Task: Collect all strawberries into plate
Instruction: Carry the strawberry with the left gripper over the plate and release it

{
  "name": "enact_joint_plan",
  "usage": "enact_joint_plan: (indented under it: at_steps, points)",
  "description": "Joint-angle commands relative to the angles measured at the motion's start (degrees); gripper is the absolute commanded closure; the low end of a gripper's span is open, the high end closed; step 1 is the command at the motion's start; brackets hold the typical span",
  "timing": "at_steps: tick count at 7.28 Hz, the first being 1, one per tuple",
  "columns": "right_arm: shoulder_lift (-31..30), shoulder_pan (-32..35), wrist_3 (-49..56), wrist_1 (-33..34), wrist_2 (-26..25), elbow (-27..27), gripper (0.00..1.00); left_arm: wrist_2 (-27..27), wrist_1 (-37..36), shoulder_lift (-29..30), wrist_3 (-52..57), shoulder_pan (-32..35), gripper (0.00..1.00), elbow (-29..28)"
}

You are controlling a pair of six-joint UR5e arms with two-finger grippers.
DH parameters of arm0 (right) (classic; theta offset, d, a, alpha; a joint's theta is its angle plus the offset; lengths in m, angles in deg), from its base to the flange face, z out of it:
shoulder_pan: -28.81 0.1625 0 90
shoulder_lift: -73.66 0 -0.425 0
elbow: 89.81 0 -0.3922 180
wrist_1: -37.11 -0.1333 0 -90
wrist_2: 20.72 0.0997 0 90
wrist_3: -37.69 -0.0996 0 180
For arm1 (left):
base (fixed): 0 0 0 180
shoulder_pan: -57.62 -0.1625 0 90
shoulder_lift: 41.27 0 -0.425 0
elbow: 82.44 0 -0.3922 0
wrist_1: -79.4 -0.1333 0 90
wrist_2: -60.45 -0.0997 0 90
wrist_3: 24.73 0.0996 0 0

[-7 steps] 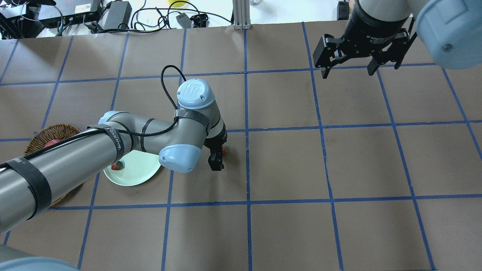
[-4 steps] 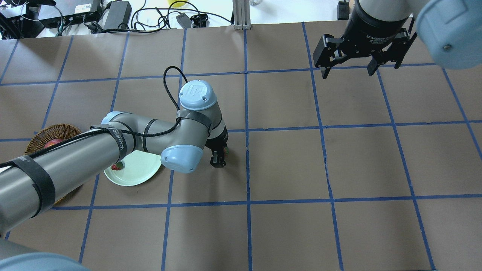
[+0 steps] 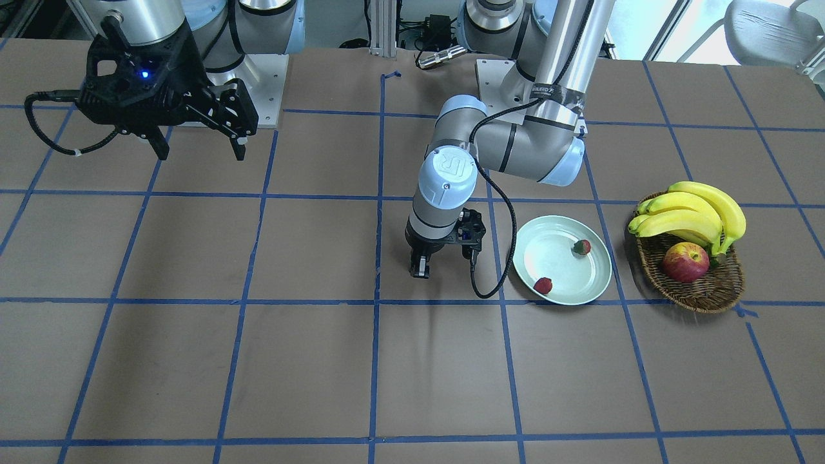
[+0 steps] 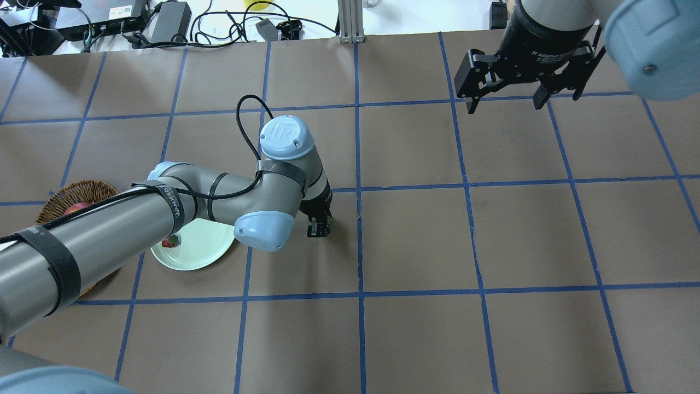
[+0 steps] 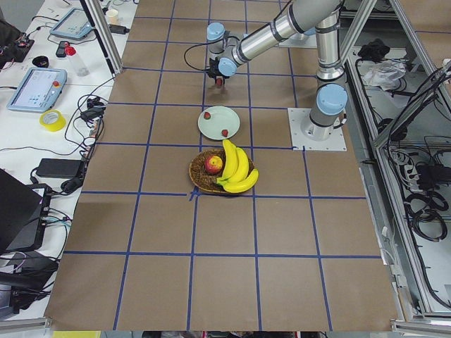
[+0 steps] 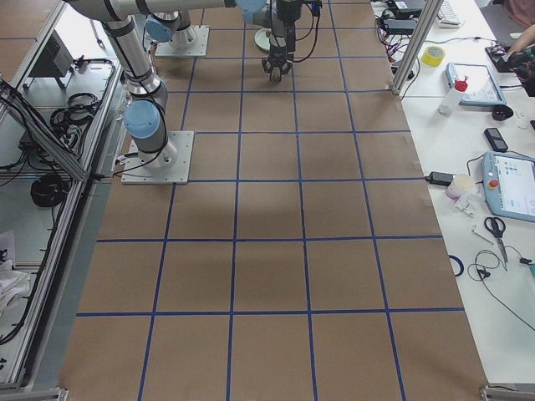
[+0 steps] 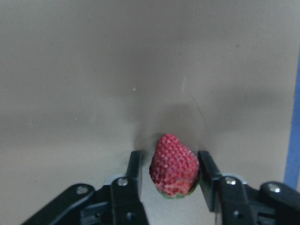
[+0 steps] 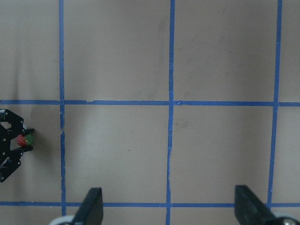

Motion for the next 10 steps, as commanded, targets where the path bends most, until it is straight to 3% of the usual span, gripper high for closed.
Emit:
enact_joint_plan:
  at_steps: [1,2,5,7,10]
  points:
    - [-0.01,0.0,-0.01,0.02,-0.21,0.0,0.0,-0.1,-0.33,-0.09,0.93,0.01,0.88,0.0]
    - [-0.01,0.0,0.08,0.02,-0.13,0.0,0.0,-0.19,-0.42,-0.36,3.03,0.01,0.97,0.0]
    - [-0.01,0.0,0.08,0.02,-0.21,0.0,0.0,-1.51,0.28,-3.77,9.96,-0.86,1.0,-0.88]
    - [0.08,-0.09,-0.01,0.02,-0.3,-0.09,0.0,-5.98,5.17,-8.33,23.26,-7.16,1.0,-0.45]
    - [0.08,-0.09,0.08,0.29,-0.3,-0.09,0.0,-6.08,13.18,-13.18,45.68,-20.14,1.0,0.08]
